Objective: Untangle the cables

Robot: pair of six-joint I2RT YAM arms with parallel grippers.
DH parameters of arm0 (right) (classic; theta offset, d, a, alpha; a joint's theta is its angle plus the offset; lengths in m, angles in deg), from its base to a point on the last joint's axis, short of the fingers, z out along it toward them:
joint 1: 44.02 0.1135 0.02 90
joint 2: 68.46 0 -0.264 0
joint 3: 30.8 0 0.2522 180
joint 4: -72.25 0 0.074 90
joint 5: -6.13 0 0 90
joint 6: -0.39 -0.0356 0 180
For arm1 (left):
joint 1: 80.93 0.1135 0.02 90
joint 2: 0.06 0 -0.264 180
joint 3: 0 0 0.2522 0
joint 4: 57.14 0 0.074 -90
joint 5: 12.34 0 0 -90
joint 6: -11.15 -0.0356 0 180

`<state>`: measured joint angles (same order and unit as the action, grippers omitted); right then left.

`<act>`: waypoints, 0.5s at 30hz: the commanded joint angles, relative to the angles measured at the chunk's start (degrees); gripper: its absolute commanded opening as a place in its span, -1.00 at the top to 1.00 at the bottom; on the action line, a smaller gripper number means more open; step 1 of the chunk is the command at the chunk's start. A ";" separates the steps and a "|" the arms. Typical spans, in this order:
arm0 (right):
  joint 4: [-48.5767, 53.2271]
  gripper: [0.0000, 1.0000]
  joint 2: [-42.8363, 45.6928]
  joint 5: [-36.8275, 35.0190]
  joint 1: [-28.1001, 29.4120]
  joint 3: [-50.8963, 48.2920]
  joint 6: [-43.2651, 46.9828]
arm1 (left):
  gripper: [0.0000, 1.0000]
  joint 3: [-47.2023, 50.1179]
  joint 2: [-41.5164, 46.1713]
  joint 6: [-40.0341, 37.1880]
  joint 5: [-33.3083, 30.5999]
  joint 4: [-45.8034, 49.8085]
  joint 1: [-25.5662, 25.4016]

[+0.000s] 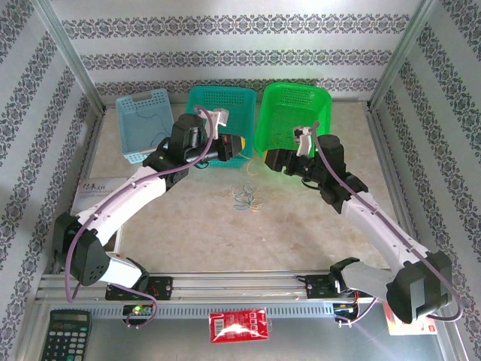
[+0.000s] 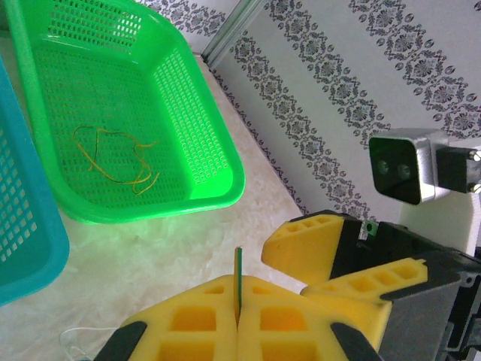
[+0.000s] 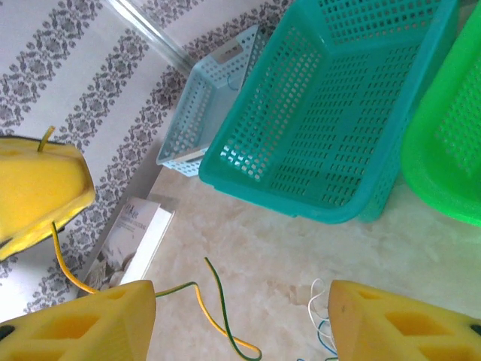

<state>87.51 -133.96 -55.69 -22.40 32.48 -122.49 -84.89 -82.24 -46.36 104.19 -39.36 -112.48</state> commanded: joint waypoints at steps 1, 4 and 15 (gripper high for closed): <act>-2.16 -0.26 -0.83 1.63 1.18 -0.96 1.00 | 1.00 -1.37 0.25 -0.74 0.58 -0.19 -0.76; -3.57 -0.24 -1.94 1.60 1.77 -1.81 0.32 | 1.00 -1.56 0.26 -0.47 0.70 -0.42 -0.77; -6.02 -0.05 -6.23 -0.08 3.26 -1.97 -0.15 | 1.00 -2.08 0.75 0.52 0.98 -1.50 -0.71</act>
<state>84.80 -139.31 -55.36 -19.49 31.19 -122.55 -84.94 -82.24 -46.27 104.25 -39.45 -112.48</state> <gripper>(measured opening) 0.539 0.049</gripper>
